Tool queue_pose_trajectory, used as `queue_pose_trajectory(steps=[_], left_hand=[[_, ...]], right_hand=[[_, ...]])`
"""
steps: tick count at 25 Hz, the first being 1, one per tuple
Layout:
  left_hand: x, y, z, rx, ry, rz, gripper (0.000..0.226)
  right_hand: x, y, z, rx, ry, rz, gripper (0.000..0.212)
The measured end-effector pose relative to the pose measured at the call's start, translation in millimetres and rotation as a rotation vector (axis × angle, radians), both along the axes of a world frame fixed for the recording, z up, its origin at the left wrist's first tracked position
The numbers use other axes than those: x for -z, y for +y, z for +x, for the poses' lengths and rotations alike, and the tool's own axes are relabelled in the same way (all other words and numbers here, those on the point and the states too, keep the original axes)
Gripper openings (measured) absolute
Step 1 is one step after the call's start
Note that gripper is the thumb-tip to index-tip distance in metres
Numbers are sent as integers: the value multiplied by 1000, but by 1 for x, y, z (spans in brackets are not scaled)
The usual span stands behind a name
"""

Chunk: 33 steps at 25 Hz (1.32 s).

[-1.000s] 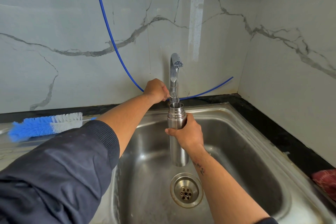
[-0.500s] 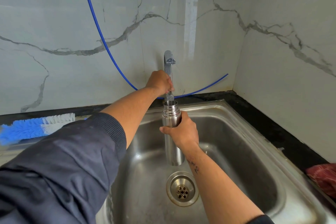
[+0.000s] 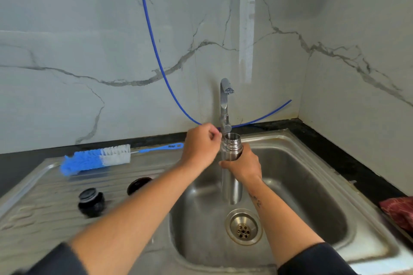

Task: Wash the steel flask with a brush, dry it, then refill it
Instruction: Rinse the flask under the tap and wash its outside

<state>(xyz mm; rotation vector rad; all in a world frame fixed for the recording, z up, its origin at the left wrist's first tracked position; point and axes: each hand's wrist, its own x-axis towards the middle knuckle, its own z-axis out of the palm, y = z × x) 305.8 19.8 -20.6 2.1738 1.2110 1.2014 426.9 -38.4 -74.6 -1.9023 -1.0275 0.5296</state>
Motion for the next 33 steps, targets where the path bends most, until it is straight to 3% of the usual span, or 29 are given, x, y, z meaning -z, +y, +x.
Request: queue_pose_trajectory(steps=[2,5,8,13,29,33], left_hand=[[18,-40,-33,78,63,3,18],[58,-73,-80,258,199,-297,22],[80,-82,-103,344,338,-478,21],[78,-65,-111,328,486,-367,23],[78,-61,-110,309,435,-379,19],[78,-62,-109,306,431,-393,19]], right_hand=[[-12,-13,-10,1,-41,46,61],[-26,-29,-24,38,-119,166,56],[-24,-34,-32,-23,-125,59,58],[-21,-27,-35,-11,-172,79,58],[-4,-20,-38,-91,-175,112,59],[-1,-21,-38,-138,-210,42,62]])
